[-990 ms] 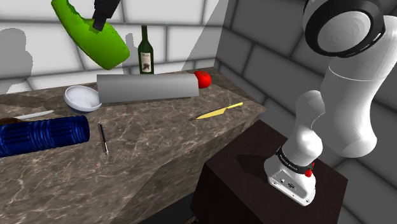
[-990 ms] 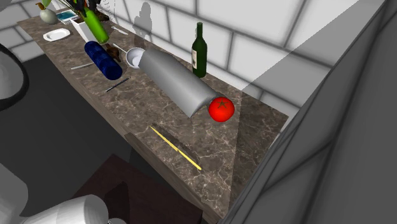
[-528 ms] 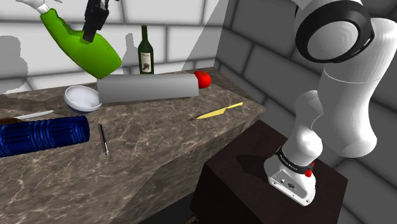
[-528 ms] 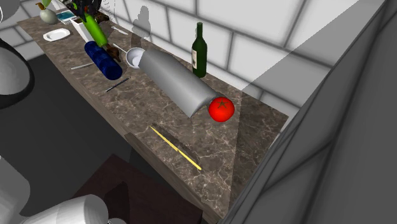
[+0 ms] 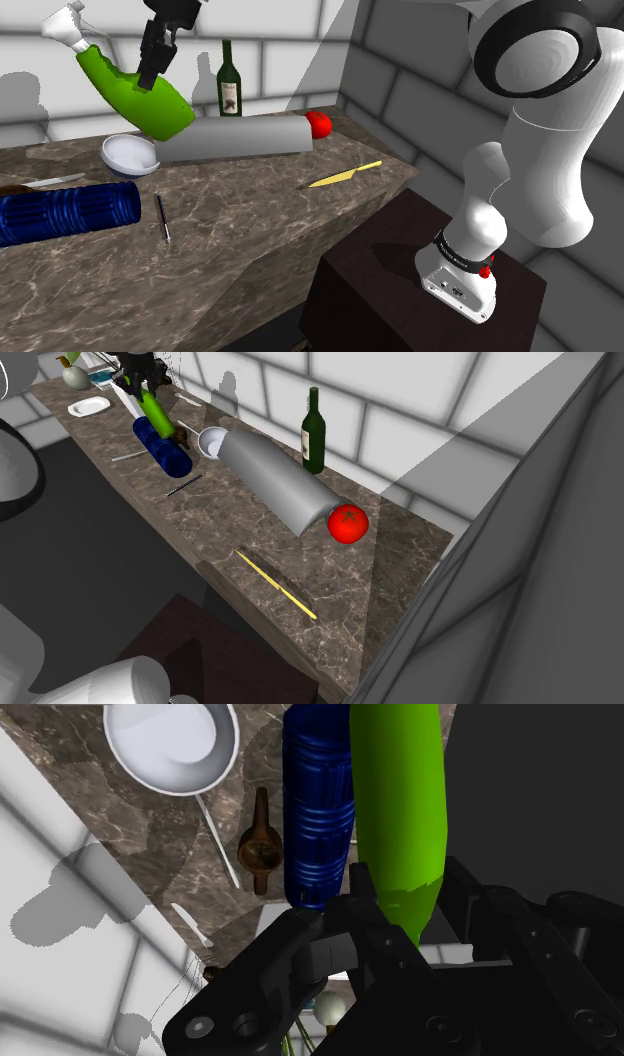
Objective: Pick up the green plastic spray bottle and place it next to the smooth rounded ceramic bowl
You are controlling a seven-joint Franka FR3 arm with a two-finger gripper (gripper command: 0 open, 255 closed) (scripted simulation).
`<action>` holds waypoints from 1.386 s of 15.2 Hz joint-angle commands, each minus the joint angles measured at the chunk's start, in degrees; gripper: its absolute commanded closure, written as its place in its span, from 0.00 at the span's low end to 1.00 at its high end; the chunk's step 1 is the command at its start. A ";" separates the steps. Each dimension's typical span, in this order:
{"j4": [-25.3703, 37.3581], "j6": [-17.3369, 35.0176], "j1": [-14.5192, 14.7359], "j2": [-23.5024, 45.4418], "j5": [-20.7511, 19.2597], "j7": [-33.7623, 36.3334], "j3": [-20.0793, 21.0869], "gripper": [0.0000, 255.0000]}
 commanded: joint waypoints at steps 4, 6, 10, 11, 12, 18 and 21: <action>-3.61 3.31 0.45 0.03 0.81 -1.76 0.33 1.00; -4.98 4.60 0.60 0.10 1.20 -2.47 0.49 1.00; -7.46 7.06 0.78 0.40 2.10 -3.95 0.87 1.00; -8.03 7.65 0.81 0.51 2.35 -4.32 0.97 1.00; -8.59 8.24 0.83 0.63 2.61 -4.70 1.08 1.00; -11.54 11.60 0.79 1.60 4.37 -7.05 1.83 1.00; -12.79 13.19 0.69 2.23 5.37 -8.27 2.27 1.00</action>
